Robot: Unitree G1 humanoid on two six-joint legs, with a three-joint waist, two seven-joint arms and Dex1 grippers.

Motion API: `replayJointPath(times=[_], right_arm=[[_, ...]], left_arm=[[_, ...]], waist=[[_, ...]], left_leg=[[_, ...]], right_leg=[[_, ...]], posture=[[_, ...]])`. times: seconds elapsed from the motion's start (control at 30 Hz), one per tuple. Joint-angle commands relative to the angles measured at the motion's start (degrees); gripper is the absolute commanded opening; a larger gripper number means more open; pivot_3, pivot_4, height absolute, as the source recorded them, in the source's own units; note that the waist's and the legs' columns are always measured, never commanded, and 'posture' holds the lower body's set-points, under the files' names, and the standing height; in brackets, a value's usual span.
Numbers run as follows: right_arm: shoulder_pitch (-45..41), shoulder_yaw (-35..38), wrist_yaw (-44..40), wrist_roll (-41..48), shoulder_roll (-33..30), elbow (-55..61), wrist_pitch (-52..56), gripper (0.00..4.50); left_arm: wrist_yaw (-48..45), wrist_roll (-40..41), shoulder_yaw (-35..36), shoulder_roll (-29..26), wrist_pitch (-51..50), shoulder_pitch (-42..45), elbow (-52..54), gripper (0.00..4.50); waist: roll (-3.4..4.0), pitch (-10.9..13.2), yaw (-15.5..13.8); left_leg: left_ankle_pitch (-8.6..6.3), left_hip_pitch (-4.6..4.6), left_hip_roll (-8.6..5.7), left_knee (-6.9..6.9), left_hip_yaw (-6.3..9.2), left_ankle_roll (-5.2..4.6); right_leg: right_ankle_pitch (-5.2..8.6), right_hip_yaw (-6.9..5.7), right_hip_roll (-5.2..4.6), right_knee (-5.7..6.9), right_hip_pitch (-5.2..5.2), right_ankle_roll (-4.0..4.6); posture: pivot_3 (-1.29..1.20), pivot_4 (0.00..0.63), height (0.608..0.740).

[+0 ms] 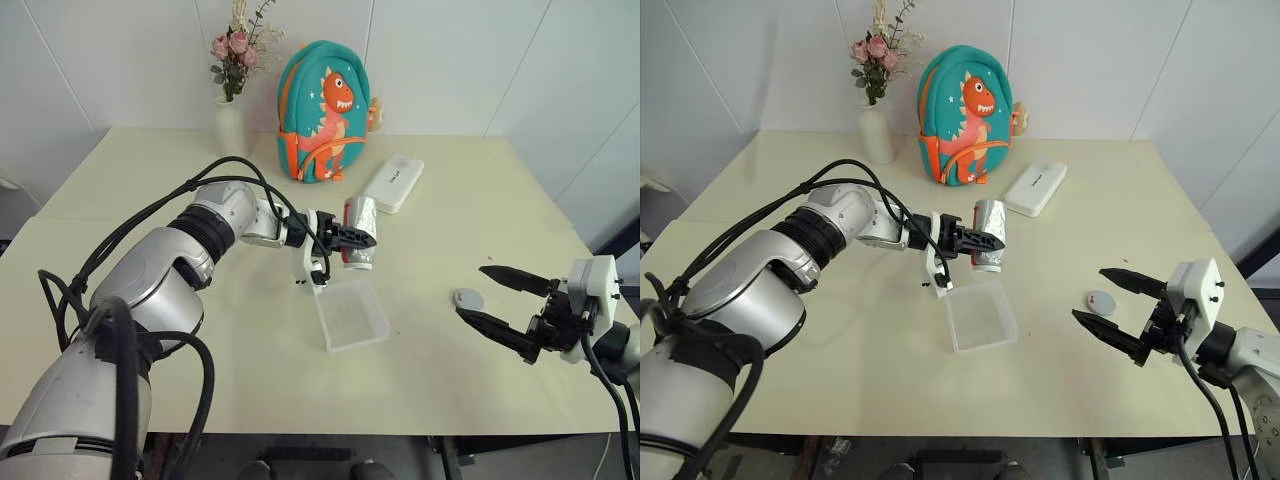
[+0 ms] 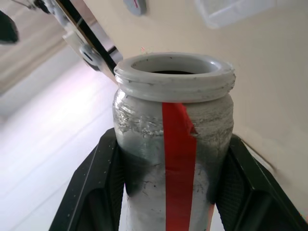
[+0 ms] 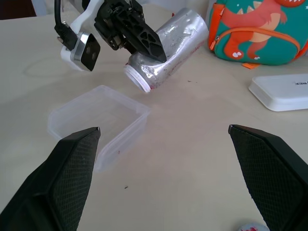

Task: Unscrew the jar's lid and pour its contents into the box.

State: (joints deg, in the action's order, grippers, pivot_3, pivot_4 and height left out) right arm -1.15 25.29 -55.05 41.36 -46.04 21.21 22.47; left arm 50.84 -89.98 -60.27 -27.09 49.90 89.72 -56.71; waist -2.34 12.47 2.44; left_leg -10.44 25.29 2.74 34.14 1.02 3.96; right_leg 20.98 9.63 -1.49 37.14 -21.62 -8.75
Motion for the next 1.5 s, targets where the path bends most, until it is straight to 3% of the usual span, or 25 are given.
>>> replayJointPath(times=[0.03, 0.2, 0.6, 0.8, 0.97, 1.17, 1.3, 1.5], right_arm=[[-1.51, 0.12, -0.49, -0.42, -1.04, -0.76, -0.37, 4.49], [-2.25, -0.13, -1.23, -1.1, -0.97, -1.81, -0.6, 4.49], [-5.05, -1.96, -2.05, -2.07, -0.54, -3.69, -0.62, 4.49], [-6.28, -2.51, -2.44, -2.26, -0.78, -4.55, -0.57, 4.49], [-6.69, -2.39, -3.05, -2.13, -0.96, -4.97, -0.49, 4.49], [-8.53, -3.67, -3.33, -2.78, -0.63, -5.85, -0.57, 4.49], [-8.95, -3.97, -3.23, -2.99, -0.55, -5.9, -0.56, 4.49], [-8.63, -3.82, -3.24, -3.53, -0.8, -6.0, -0.59, 4.49]], left_arm=[[4.6, 0.59, -0.69, -0.45, 0.17, 3.05, 2.52, 2.05], [5.89, 0.29, -1.63, -3.1, 0.53, 2.12, 6.84, 2.05], [12.76, -6.65, -0.86, -9.87, -18.11, -4.84, 23.15, 2.05], [12.32, -8.22, -0.85, -11.64, -22.02, -7.86, 28.59, 2.05], [9.71, -10.26, -2.31, -9.95, -24.97, -8.23, 23.22, 2.05], [13.54, -12.73, -4.31, -5.97, -28.23, -5.88, 13.76, 2.05], [15.79, -9.0, -2.96, -4.75, -25.75, -4.27, 10.07, 2.05], [4.35, 14.83, 9.77, -3.17, -5.28, -2.26, -2.03, 2.05]], waist=[[0.01, 0.0, -0.39], [0.0, 0.0, -1.08], [0.01, 0.0, -1.01], [0.02, -0.01, -0.96], [0.01, -0.01, -0.9], [0.01, -0.01, -0.89], [0.01, 0.0, -0.86], [0.01, 0.0, -0.82]], left_leg=[[0.0, 0.0, 0.0, -0.01, -0.01, 0.0], [-0.01, -0.01, 0.0, 0.01, -0.05, 0.01], [0.02, -0.12, 0.0, 0.22, -0.08, 0.01], [0.02, -0.13, 0.0, 0.55, -0.08, 0.0], [0.02, -0.15, 0.0, 0.85, -0.08, -0.03], [0.02, -0.14, -0.01, 0.93, -0.08, -0.06], [0.01, -0.08, -0.01, 0.9, -0.07, -0.08], [-0.02, -0.07, -0.01, 0.85, -0.1, -0.08]], right_leg=[[0.0, 0.0, 0.0, -0.01, 0.0, 0.0], [0.01, 0.0, -0.01, -0.02, 0.0, 0.01], [0.01, 0.03, -0.02, 0.34, 0.04, 0.02], [0.01, 0.03, -0.02, 0.6, 0.07, 0.02], [-0.01, 0.03, -0.01, 0.8, 0.12, -0.01], [-0.05, 0.05, -0.02, 0.78, 0.15, -0.07], [-0.05, 0.05, -0.02, 0.74, 0.12, -0.08], [-0.04, 0.05, -0.02, 0.73, 0.08, -0.07]], posture=[[0.0, 0.15, 0.74], [0.0, 0.15, 0.74], [0.0, 0.15, 0.74], [0.0, 0.15, 0.74], [0.0, 0.15, 0.74], [0.0, 0.15, 0.74], [0.0, 0.15, 0.74], [0.0, 0.15, 0.74]])
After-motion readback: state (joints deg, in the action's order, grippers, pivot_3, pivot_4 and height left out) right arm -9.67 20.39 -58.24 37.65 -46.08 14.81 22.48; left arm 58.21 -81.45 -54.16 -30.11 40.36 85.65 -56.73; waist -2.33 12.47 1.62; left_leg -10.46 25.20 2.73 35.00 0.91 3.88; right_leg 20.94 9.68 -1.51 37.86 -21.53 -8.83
